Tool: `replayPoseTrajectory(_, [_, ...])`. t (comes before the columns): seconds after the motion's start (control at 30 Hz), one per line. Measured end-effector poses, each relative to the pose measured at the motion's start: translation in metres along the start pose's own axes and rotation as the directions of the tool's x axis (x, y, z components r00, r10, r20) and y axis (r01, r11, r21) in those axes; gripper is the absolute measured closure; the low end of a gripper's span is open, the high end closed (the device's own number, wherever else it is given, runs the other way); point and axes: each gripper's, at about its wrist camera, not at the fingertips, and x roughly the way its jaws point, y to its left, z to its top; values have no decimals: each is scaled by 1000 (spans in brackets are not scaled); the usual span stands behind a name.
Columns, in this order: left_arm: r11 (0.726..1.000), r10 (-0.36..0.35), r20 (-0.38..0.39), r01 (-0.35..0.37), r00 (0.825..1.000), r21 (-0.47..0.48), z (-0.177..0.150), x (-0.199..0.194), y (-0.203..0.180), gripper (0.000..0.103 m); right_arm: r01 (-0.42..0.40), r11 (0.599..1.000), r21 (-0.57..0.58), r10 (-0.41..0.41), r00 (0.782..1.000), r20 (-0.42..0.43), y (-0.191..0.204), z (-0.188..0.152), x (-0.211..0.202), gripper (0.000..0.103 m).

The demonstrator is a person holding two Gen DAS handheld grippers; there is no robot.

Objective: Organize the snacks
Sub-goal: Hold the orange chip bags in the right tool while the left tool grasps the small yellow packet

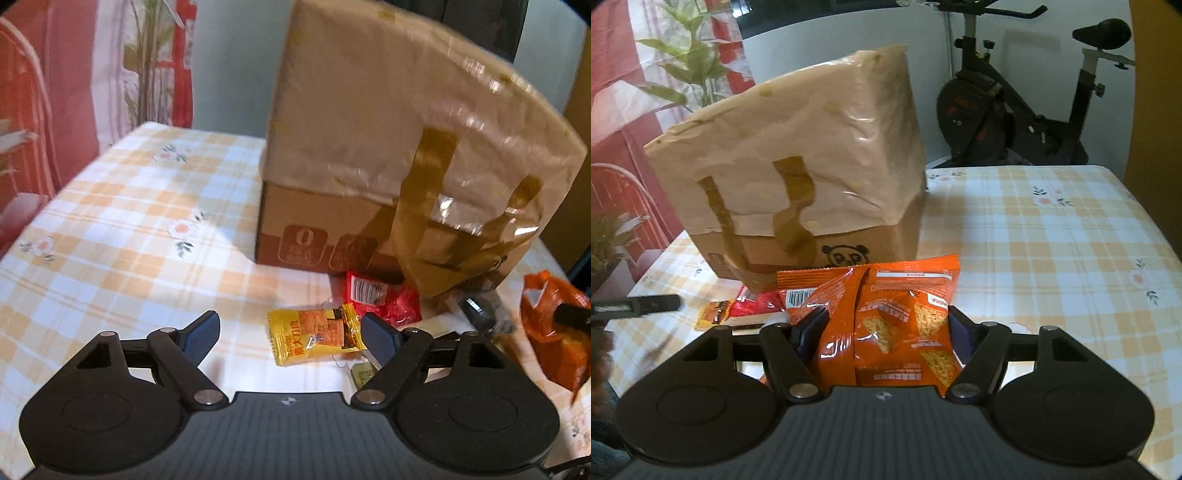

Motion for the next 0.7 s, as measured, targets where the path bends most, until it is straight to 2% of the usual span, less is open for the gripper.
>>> replayPoseTrajectory(0.27, [999, 16, -32, -15, 999, 45, 1, 34, -7, 20, -15, 1000, 5, 15, 1000, 3, 7, 1, 7, 33])
replayPoseTrajectory(0.5, [999, -33, -49, 34, 998, 23, -3, 25, -3, 22, -8, 1000, 11, 8, 1000, 14, 11, -1, 5, 33])
replayPoseTrajectory(0.7, [998, -1, -84, 7, 996, 65, -15, 23, -8, 22, -6, 1000, 17, 6, 1000, 14, 12, -4, 5, 33])
